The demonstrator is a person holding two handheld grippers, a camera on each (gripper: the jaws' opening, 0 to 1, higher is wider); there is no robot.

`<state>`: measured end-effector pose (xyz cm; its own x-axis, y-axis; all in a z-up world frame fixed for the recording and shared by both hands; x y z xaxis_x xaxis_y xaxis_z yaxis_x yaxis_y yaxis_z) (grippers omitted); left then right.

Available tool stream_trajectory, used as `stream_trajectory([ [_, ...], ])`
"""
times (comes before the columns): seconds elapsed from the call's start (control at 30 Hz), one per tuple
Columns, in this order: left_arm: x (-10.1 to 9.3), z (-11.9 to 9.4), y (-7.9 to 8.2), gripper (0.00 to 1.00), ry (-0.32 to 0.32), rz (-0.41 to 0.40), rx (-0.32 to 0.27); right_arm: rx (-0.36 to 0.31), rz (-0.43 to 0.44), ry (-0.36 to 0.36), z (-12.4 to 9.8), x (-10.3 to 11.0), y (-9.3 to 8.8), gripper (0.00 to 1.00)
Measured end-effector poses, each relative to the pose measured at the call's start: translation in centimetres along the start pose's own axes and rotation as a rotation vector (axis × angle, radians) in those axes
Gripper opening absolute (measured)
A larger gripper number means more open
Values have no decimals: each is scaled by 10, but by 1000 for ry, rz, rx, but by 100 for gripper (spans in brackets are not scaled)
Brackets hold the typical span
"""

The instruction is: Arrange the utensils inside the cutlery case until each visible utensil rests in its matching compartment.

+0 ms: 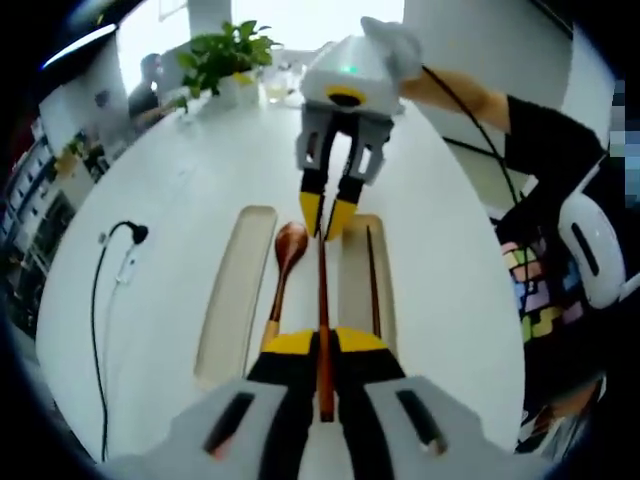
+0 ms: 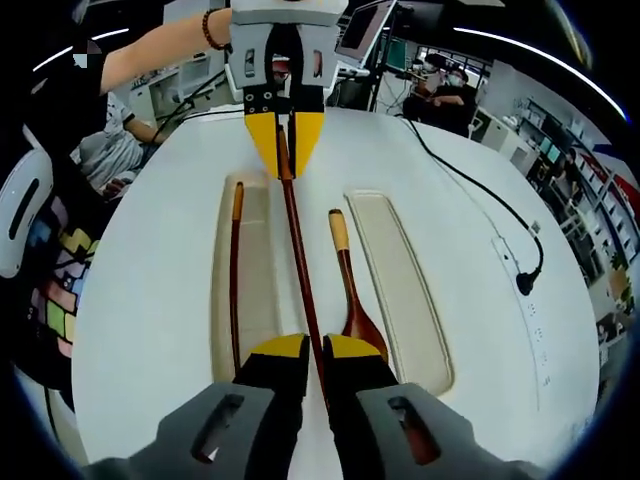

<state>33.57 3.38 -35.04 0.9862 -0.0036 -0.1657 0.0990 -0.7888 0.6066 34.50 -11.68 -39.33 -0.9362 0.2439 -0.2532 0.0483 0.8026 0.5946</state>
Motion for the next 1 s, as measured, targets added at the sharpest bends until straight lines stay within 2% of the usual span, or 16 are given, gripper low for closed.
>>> stream_trajectory([
  [0.17, -8, -4, -6, 5, -3, -7, 1, -1, -49, 0, -4, 13, 10, 4],
  [0.37, -17, 2, -24, 5, -18, -25, 35, 16, -58, 14, -5, 31, 20, 3],
  [0.53, -23, 9, -32, 5, -34, -28, 48, 65, -76, 24, -3, 39, 20, 3],
  [0.83, -29, 26, -45, 5, -66, -44, 83, 104, -72, 55, 6, 52, 14, 3],
  [1.0, -28, 32, -50, 5, -74, -62, 93, 112, -91, 60, 7, 49, 13, 3],
])
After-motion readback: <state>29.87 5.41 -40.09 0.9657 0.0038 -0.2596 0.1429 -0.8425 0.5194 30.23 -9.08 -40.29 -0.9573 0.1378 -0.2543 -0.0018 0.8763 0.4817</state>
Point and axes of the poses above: the point that each gripper's makers call its tool centre point, and the gripper's own axes: z roughly forward along the fingers, x roughly to its left, y roughly out of its top, the point moved 5 cm from there along -z, roughly backward along the fingers, and after that the axes turned 11 degrees about -y, right-handed, at the moved point
